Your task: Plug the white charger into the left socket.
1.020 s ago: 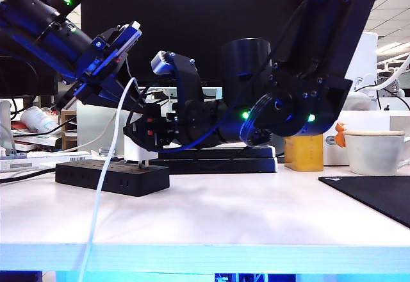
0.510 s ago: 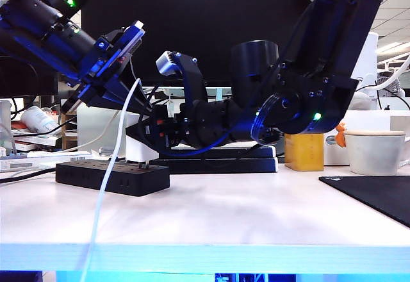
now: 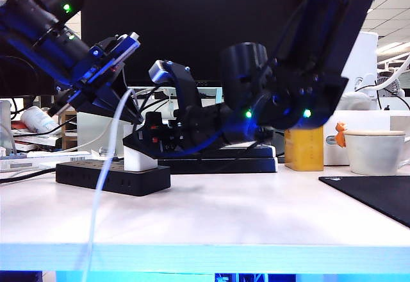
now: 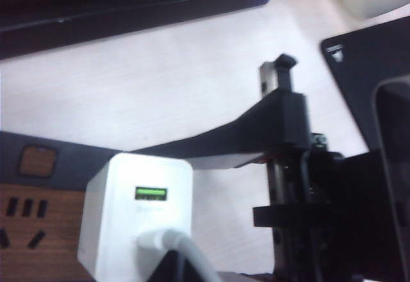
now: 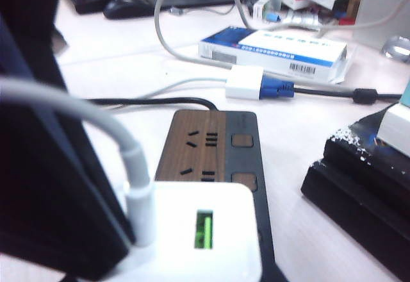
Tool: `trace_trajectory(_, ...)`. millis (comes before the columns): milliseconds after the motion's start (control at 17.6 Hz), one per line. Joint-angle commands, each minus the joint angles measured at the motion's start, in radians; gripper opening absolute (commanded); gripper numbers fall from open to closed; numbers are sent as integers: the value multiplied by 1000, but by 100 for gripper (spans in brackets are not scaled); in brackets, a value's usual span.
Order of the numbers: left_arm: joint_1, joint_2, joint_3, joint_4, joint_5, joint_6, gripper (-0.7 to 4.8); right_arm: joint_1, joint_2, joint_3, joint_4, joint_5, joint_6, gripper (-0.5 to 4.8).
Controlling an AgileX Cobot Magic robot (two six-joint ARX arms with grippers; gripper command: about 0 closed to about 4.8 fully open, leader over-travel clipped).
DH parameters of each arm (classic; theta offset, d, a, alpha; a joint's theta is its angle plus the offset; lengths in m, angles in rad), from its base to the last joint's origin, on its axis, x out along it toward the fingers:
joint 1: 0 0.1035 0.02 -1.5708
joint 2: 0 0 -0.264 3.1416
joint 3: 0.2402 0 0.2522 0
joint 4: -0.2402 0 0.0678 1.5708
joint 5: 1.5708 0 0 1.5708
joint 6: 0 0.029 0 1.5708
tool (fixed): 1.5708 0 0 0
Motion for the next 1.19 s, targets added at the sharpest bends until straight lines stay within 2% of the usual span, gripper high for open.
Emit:
trace_trajectory(57,9,17,-11,-55,-116,4,-5,-5,29,-24,-257,32,-23,211)
trace_trajectory(340,9,16,-10,-46,-112,3,-5,-5,28,-24,-118,29,-11,211)
trace_trajectory(623,9,16,28,-50,-77,0,-5,-5,27,-24,-103,40,28,211)
trace_trajectory(850,9,10,105,-123,-71,37,-5,-6,7,-23,-80,45,30,212)
trace_trajectory(907,9,-1,111,-133,-74,46,-5,-6,-7,-23,-80,53,28,234)
trace_trajectory(963,10,-8,116,-140,-85,46,-5,-10,-25,-23,-79,58,26,328)
trace_trajectory(1020,10,-13,120,-149,-110,49,-5,-13,-40,-22,-71,63,23,378)
trace_trajectory(1190,10,-32,121,-165,-126,56,-5,-31,-89,-22,-53,63,24,377)
